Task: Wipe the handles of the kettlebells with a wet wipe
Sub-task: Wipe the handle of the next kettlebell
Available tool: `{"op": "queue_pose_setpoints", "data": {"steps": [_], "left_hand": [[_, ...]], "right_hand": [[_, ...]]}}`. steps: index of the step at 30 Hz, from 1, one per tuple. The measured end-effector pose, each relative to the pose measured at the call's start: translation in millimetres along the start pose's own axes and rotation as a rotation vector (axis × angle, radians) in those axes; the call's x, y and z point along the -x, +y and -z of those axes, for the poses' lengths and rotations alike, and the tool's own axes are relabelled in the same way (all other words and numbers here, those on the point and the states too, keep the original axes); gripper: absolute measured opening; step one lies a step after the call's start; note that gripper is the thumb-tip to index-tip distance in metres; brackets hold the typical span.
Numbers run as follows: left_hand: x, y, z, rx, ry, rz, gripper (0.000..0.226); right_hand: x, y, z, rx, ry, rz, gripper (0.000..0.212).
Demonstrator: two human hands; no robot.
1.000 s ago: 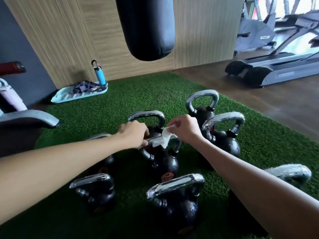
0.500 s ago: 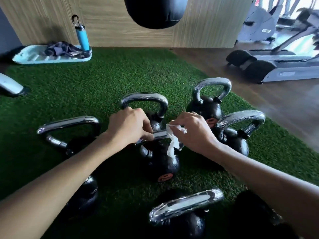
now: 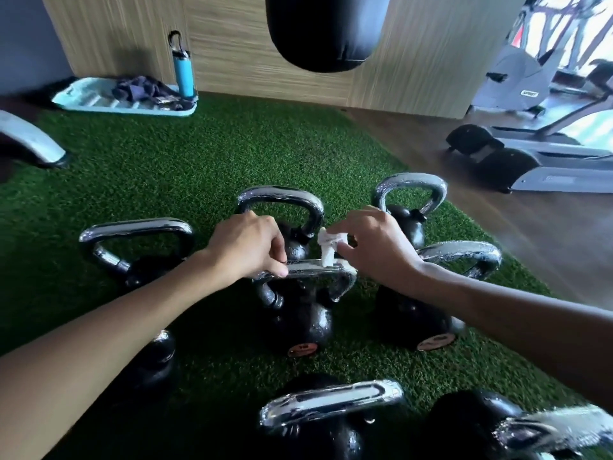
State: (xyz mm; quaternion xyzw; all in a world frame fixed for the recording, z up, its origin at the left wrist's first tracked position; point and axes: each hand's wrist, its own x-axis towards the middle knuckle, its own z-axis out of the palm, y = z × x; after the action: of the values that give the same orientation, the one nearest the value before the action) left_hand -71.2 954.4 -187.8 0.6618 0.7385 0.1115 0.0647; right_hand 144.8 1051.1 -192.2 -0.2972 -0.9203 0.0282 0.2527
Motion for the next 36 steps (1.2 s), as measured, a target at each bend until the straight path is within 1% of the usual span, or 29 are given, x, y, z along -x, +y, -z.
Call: {"op": "queue_pose_setpoints", "data": {"steps": [2, 4, 6, 8, 10, 13, 15, 17, 19, 21, 23, 26, 30, 33, 36], "left_hand": [[-0.8, -1.0, 0.0, 0.031, -0.009, 0.022, 0.024], [-2.8, -3.6, -1.0, 0.053, -0.026, 0.045, 0.025], [-3.8, -5.5, -2.6, 0.066, -0.035, 0.042, 0.026], [-2.7, -4.2, -0.7, 0.046, -0.048, 0.024, 0.025], [-1.8, 0.2, 3.7, -0.028, -0.085, 0.014, 0.026], [-9.2, 9.5, 12.7, -0.115, -0.181, 0.02, 0.026], [-16.9, 19.1, 21.5, -0.161, -0.272, 0.019, 0.027], [-23.0, 29.2, 26.5, -0.229, -0.331, -0.006, 0.032], [-24.8, 36.2, 26.0, -0.279, -0.329, -0.028, 0.042], [-25.0, 38.2, 20.8, -0.269, -0.315, -0.052, 0.05], [-25.9, 41.0, 17.4, -0.238, -0.311, -0.088, 0.052], [-29.8, 42.7, 10.9, -0.127, -0.276, -0.102, 0.055], [-24.9, 37.9, 2.1, -0.118, -0.265, -0.119, 0.047], [-16.2, 38.4, 3.5, -0.141, -0.235, -0.138, 0.039], [-9.1, 35.7, 4.4, -0.162, -0.196, -0.152, 0.04]], "right_hand": [[-0.7, -1.3, -8.1, 0.02, 0.02, 0.0, 0.023], [5.9, -5.0, -19.6, 0.03, -0.031, 0.031, 0.024], [13.7, -6.1, -30.8, 0.015, -0.047, 0.071, 0.024], [19.7, -4.5, -35.5, -0.026, -0.041, 0.033, 0.03], [26.0, -3.0, -35.4, -0.116, -0.046, -0.007, 0.037], [30.1, -1.8, -29.5, -0.223, -0.017, -0.009, 0.028], [27.9, -4.7, -27.6, -0.248, -0.001, -0.01, 0.022], [25.5, -8.8, -28.5, -0.247, -0.015, -0.011, 0.021], [27.0, -7.3, -27.9, -0.245, -0.027, -0.03, 0.022], [33.9, 1.6, -22.0, -0.259, -0.012, -0.065, 0.025], [42.3, 14.2, -16.4, -0.291, 0.037, -0.123, 0.027], [40.5, 15.4, -13.0, -0.314, 0.057, -0.169, 0.022], [29.7, -1.9, -14.5, -0.328, -0.006, -0.098, 0.02], [37.6, 4.5, -13.9, -0.34, 0.021, -0.158, 0.026], [49.2, 20.1, -12.9, -0.312, 0.034, -0.246, 0.025]]}}
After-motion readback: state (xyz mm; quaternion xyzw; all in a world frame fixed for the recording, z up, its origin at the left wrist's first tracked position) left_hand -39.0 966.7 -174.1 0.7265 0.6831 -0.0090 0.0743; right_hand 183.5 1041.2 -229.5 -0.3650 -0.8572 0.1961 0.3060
